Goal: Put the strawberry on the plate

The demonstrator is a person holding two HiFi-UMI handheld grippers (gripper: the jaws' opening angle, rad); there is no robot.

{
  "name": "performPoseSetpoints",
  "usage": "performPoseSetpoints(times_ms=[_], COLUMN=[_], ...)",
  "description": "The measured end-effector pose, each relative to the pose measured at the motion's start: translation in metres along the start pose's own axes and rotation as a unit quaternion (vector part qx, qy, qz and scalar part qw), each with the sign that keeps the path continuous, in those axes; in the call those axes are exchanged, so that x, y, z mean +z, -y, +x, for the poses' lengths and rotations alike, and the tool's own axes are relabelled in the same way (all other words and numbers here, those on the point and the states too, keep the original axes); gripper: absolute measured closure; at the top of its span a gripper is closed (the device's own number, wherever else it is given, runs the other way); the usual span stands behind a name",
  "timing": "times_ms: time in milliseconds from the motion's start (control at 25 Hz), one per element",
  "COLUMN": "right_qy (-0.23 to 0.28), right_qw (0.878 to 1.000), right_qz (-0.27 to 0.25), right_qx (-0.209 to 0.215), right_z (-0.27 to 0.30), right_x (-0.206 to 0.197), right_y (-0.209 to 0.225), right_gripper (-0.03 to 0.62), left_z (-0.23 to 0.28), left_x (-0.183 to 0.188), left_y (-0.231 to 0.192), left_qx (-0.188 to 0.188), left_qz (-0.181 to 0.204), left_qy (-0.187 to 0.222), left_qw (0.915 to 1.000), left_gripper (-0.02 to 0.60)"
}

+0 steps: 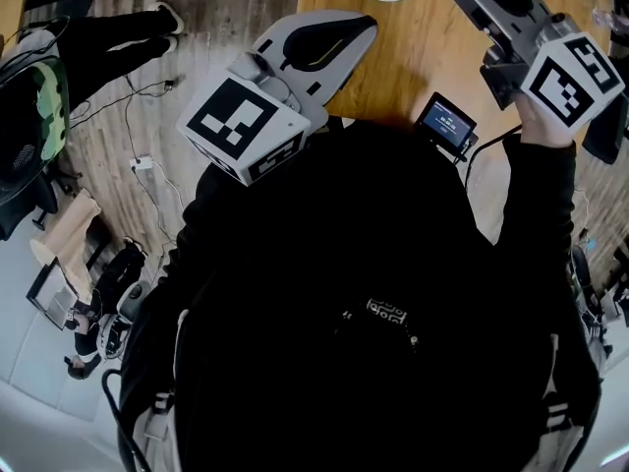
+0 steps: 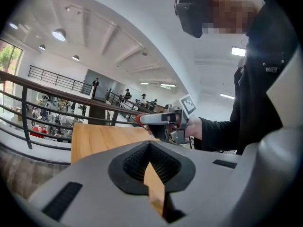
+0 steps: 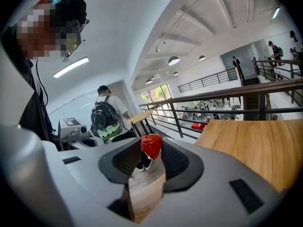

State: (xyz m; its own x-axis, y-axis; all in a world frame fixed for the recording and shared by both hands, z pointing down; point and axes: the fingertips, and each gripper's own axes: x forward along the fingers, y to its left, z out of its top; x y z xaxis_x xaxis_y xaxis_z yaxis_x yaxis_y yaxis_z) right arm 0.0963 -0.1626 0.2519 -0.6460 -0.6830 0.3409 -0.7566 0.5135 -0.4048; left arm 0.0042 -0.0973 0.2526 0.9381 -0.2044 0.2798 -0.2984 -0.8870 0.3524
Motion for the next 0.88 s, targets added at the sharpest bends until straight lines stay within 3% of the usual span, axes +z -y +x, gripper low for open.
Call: performPoseSetpoints(times_ms=[160,440,880], right_qy=[-0.009,-0.028,-0.049], right_qw=[1.000,1.000,0.999], right_qz=[0.000,0.002,0.011], right_qx=[0.004,0.002,-0.016], right_z=[0.008,0.026,0.030], right_x=[-0.010,-0.016,-0.037], right_y=[-0.004,0.000,0.025], right_gripper=[0.453,0.451,0.453], left_z=[-0.001,-0.011,-0.001], left_x=[-0.010,-0.010,-0.017], left_y=[0.013,-0.003,-0.002], left_qx=[-0.008,0.009,0.003], left_qz=[-0.005,-0.017,-0.036], left_qy=[-0.001,0.009,-0.005], left_qw=[1.0000,0.9998,0.9993], left_gripper=[0.586,0.586,0.586])
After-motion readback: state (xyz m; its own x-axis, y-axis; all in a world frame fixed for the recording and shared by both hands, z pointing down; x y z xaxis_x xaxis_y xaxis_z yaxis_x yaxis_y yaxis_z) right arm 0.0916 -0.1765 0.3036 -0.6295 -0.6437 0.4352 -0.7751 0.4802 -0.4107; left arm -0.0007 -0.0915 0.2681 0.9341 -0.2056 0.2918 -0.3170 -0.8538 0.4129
